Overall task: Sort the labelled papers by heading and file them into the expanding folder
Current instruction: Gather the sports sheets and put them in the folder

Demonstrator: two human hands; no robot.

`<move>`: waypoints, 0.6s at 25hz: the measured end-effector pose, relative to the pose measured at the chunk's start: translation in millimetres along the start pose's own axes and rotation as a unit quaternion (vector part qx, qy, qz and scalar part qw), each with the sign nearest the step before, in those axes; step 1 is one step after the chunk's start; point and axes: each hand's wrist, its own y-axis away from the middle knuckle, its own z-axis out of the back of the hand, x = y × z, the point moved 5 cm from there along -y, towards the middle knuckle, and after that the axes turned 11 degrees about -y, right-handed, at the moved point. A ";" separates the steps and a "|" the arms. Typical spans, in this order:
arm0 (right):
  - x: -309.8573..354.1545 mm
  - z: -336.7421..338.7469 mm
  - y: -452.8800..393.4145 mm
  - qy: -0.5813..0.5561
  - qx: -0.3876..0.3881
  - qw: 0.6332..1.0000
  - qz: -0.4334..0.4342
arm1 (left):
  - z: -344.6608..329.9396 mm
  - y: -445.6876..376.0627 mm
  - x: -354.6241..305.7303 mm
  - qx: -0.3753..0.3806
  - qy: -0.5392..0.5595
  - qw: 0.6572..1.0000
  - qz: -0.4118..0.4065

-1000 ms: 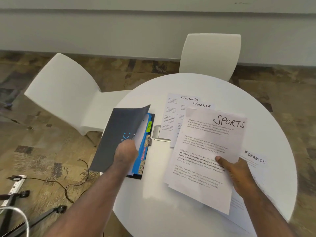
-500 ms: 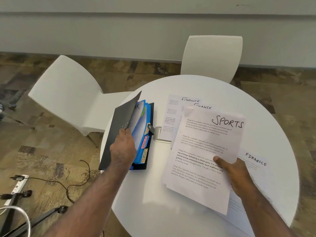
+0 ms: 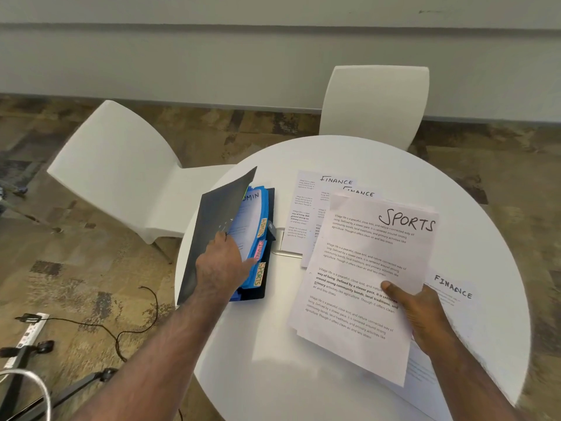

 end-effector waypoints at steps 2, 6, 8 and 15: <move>1.1 0.5 -0.4 -0.001 -0.002 1.000 0.001 | -2.7 2.1 -2.5 -0.007 -0.027 1.000 -0.008; 3.2 0.1 -0.9 -0.003 -0.002 1.000 -0.003 | -2.0 4.8 -5.7 -0.020 -0.072 0.997 -0.007; 3.3 -0.6 -1.2 -0.002 -0.002 1.000 -0.005 | 0.9 9.2 -9.3 -0.050 -0.094 0.994 -0.010; 12.4 -15.4 -2.8 -0.018 0.012 1.000 0.003 | -4.9 17.8 -15.3 -0.062 -0.093 0.994 -0.020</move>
